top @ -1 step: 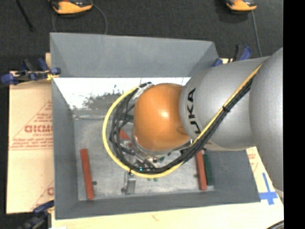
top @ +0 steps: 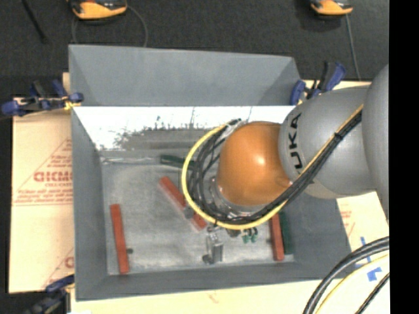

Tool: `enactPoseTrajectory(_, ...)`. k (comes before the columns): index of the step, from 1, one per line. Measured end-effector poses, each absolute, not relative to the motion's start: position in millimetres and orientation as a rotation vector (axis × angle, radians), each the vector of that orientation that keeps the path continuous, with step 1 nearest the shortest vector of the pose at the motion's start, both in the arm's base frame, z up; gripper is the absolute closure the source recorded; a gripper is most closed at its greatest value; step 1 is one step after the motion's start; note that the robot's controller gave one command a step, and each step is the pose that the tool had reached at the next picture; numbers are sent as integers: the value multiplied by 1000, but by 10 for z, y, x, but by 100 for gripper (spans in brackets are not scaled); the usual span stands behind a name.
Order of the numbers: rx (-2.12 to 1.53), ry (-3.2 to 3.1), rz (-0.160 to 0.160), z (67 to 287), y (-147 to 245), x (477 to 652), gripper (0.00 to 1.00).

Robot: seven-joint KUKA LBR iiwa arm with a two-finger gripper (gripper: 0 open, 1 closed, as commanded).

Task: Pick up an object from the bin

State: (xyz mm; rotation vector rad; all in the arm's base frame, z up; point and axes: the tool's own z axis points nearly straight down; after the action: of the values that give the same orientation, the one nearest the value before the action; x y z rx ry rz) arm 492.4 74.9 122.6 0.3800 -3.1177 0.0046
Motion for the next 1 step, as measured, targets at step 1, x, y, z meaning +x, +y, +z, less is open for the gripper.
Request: enactPoseTrajectory(1, 266, -3138, 4, 733, 249, 5792, 0)
